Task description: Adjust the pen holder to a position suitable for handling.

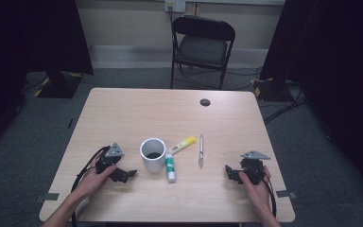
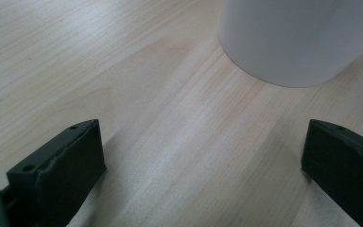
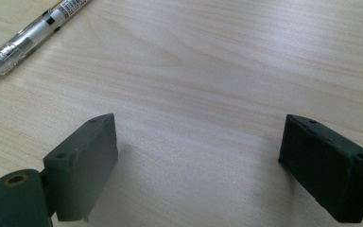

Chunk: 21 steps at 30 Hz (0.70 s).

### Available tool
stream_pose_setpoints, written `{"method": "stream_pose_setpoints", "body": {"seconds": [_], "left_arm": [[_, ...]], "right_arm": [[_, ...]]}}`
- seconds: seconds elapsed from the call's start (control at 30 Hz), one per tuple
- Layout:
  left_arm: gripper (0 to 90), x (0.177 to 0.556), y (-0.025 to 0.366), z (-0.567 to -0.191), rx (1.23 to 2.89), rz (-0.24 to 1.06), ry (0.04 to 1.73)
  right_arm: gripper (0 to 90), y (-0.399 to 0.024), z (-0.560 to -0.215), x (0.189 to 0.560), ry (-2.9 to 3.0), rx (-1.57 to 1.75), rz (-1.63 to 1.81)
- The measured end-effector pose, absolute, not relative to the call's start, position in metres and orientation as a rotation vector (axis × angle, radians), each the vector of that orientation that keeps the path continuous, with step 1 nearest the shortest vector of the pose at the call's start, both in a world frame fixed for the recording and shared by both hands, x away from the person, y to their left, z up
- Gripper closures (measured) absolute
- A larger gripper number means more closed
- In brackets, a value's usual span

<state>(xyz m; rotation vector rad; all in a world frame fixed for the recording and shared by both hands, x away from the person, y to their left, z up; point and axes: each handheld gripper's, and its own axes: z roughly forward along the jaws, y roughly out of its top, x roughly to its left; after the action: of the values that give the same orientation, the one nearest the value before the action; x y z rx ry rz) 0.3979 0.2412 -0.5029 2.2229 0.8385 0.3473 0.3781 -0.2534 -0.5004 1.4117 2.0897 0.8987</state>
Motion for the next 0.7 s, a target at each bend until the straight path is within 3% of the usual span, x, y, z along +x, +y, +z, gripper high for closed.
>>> {"method": "stream_pose_setpoints", "body": {"seconds": [0.7], "left_arm": [[2.8,0.3948,0.2400,-0.4992,2.243,0.336,0.870]], "right_arm": [[11.4,-0.2535,-0.5004,0.3780,2.090,1.412,0.898]]}}
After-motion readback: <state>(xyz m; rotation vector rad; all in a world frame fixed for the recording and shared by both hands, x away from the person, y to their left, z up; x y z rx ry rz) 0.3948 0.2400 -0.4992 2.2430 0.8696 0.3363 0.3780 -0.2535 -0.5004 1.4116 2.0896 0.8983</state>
